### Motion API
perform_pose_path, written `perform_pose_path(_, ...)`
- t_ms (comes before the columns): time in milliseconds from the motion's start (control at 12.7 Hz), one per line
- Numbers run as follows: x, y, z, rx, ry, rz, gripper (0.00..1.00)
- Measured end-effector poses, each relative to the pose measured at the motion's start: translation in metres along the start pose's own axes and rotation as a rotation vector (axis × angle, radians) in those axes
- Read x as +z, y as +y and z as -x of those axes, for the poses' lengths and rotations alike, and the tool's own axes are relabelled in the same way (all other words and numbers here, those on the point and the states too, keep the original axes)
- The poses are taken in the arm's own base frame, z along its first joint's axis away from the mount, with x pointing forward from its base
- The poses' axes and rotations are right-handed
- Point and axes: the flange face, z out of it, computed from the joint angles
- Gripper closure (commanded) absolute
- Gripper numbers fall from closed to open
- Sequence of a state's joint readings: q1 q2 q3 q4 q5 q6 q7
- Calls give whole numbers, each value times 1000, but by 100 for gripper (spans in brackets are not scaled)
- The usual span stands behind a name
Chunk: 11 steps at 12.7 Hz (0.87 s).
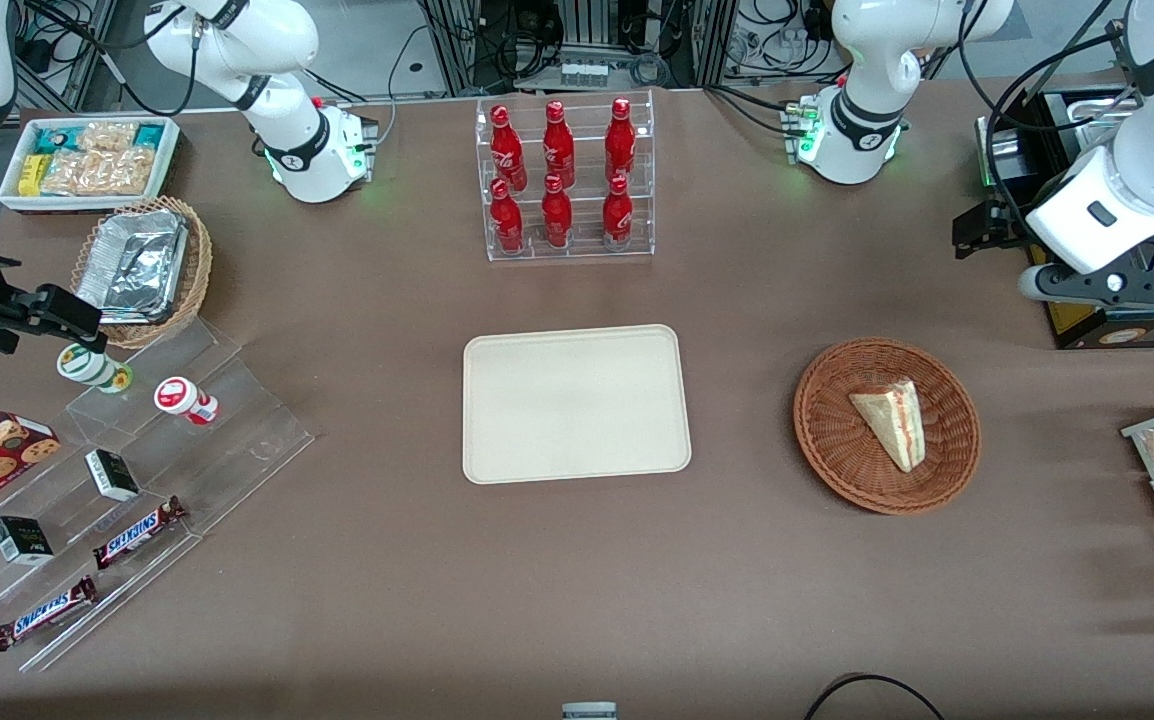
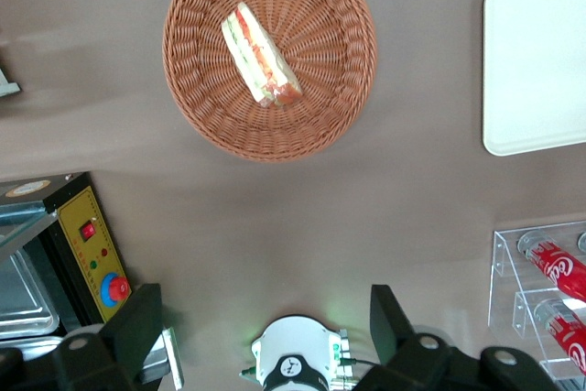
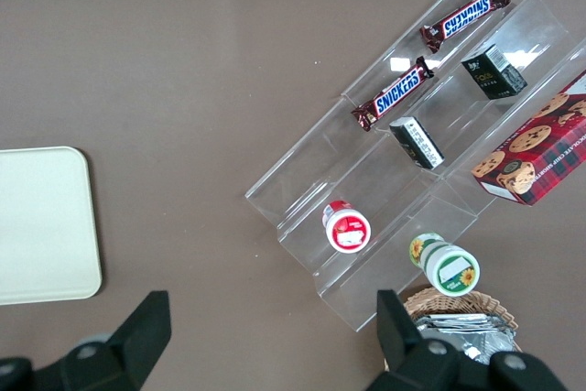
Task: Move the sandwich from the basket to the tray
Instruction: 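Move the left gripper over the sandwich in the wicker basket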
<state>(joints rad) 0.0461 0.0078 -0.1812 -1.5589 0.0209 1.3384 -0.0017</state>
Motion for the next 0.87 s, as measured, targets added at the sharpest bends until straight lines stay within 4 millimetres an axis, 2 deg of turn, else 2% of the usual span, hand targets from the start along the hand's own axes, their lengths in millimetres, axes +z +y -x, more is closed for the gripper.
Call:
perform_pose_path(315,-2,-5,1,-10,4,2,0)
perform_pose_path(472,5,-9,-1,-15,-5,3,0)
perform_pose_path(630,26,-10,-9,-17,-8,4,0)
perform_pose_path(866,73,-12,-29,-18,10,5,0)
